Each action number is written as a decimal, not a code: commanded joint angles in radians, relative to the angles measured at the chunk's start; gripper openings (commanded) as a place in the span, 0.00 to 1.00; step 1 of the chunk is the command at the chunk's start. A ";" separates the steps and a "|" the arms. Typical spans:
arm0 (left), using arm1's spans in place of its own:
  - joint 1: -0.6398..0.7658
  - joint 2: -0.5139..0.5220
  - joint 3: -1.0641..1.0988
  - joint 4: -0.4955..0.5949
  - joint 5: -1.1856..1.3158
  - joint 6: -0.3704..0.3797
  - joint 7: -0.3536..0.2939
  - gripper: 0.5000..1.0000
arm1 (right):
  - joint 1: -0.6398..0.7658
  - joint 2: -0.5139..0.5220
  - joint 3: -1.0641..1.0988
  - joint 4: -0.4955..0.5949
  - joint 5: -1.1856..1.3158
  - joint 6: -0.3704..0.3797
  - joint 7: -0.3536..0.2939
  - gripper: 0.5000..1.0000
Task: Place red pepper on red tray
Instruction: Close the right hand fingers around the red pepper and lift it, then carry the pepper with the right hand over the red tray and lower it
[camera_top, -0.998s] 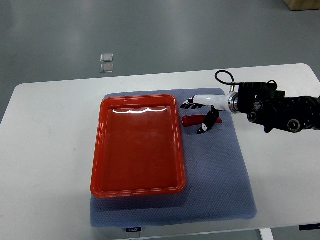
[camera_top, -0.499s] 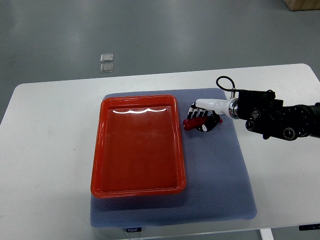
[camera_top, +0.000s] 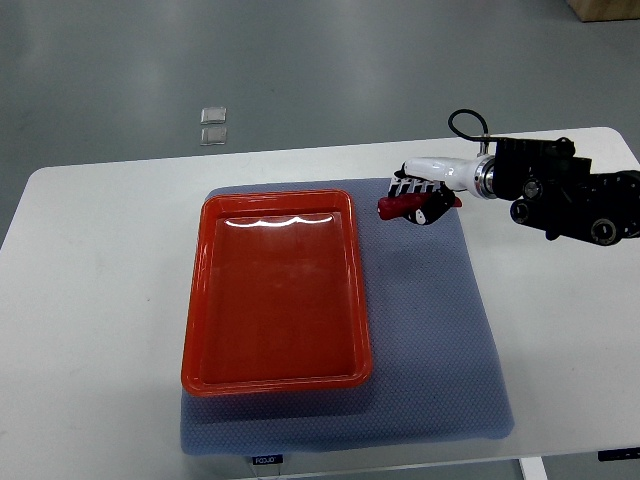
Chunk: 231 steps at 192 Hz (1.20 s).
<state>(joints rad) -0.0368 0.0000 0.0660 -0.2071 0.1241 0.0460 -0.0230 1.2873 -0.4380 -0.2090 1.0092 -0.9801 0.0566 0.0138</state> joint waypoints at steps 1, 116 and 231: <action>0.000 0.000 0.000 0.000 0.000 0.000 0.000 1.00 | 0.067 -0.036 0.000 0.054 0.004 0.023 0.000 0.00; 0.000 0.000 0.001 0.002 0.000 0.000 0.000 1.00 | 0.115 0.436 -0.076 -0.074 0.129 -0.090 0.003 0.00; 0.000 0.000 0.001 0.002 0.000 0.000 0.000 1.00 | -0.042 0.438 -0.116 -0.178 0.112 -0.133 0.009 0.00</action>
<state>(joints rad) -0.0368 0.0000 0.0672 -0.2055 0.1241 0.0461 -0.0230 1.2575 0.0001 -0.3265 0.8362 -0.8688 -0.0609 0.0224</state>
